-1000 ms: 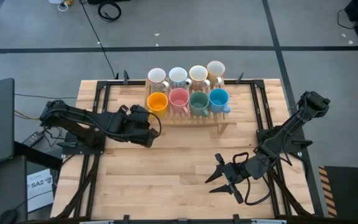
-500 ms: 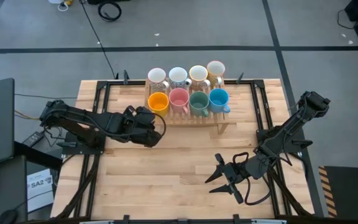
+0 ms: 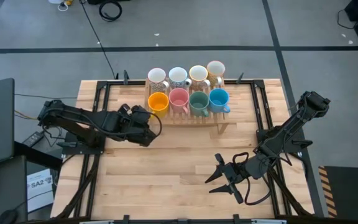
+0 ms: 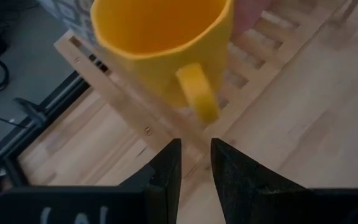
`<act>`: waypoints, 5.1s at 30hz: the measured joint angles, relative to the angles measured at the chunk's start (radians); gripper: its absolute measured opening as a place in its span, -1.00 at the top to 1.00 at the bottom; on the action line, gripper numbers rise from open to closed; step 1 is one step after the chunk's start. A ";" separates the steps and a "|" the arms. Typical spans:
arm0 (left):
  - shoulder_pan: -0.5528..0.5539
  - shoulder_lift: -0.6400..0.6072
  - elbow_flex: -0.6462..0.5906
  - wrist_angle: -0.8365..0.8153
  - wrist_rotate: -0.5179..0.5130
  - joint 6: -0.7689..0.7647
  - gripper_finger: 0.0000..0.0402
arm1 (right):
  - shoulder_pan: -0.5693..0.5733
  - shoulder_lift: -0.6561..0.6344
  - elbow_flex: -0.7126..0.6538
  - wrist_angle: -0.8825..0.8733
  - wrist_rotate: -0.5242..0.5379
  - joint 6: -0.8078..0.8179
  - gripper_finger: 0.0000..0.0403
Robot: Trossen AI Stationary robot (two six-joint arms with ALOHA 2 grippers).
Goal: Place coffee mugs
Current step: Put the yellow mug on the shelf aligned with the gray mug, then return to Home Position
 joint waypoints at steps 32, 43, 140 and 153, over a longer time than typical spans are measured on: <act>0.037 0.031 -0.007 0.177 -0.048 -0.060 0.53 | 0.000 0.000 0.000 0.015 0.000 -0.002 0.13; 0.067 0.031 -0.007 0.289 -0.050 -0.057 0.53 | 0.000 0.000 0.000 0.014 0.000 -0.004 0.13; -0.390 0.052 -0.008 0.331 0.023 0.140 0.53 | -0.001 0.000 0.000 0.126 0.000 -0.029 0.13; -0.611 -0.224 -0.007 0.235 -0.159 0.357 0.53 | -0.026 -0.172 0.000 0.110 -0.001 -0.177 0.38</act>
